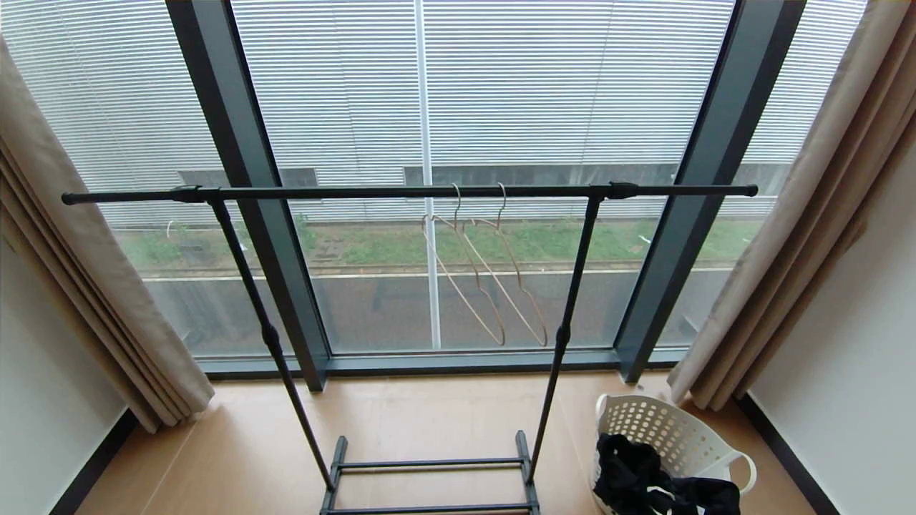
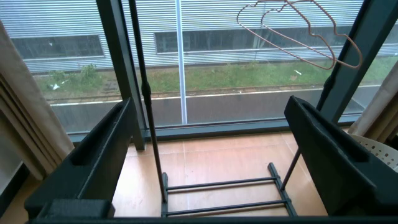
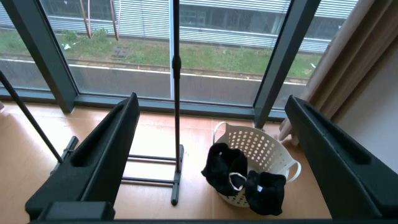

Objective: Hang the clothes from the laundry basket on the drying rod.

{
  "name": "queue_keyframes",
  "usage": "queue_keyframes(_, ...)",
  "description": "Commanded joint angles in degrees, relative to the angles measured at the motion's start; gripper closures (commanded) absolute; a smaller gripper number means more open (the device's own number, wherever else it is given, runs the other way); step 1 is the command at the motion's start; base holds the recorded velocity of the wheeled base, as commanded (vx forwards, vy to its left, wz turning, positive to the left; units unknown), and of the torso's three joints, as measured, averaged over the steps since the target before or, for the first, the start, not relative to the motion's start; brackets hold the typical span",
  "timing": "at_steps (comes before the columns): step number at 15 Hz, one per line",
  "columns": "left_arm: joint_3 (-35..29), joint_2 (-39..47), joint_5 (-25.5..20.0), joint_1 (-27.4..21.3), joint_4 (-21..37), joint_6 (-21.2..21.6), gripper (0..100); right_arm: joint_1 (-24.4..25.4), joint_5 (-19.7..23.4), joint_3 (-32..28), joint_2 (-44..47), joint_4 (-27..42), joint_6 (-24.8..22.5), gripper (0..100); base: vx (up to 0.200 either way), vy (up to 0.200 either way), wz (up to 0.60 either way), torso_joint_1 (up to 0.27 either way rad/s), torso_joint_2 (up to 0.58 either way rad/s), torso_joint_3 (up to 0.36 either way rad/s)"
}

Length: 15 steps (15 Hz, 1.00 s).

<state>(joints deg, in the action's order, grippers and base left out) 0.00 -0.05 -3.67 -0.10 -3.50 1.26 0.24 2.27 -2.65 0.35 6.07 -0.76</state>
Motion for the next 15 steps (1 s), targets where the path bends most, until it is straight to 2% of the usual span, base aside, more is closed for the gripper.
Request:
queue_keyframes(1, 0.0, 0.05, -0.02, 0.01, -0.02, 0.06, 0, 0.02, 0.02, 0.01, 0.09, -0.01, 0.14, 0, 0.0, 0.0, 0.0, 0.0, 0.0, 0.0)
queue_keyframes(15, 0.0, 0.05, -0.02, 0.01, -0.02, -0.03, 0, 0.02, -0.16, 0.01, 0.09, -0.01, 0.49, 0, 0.0, 0.0, 0.0, 0.0, 0.0, 0.0)
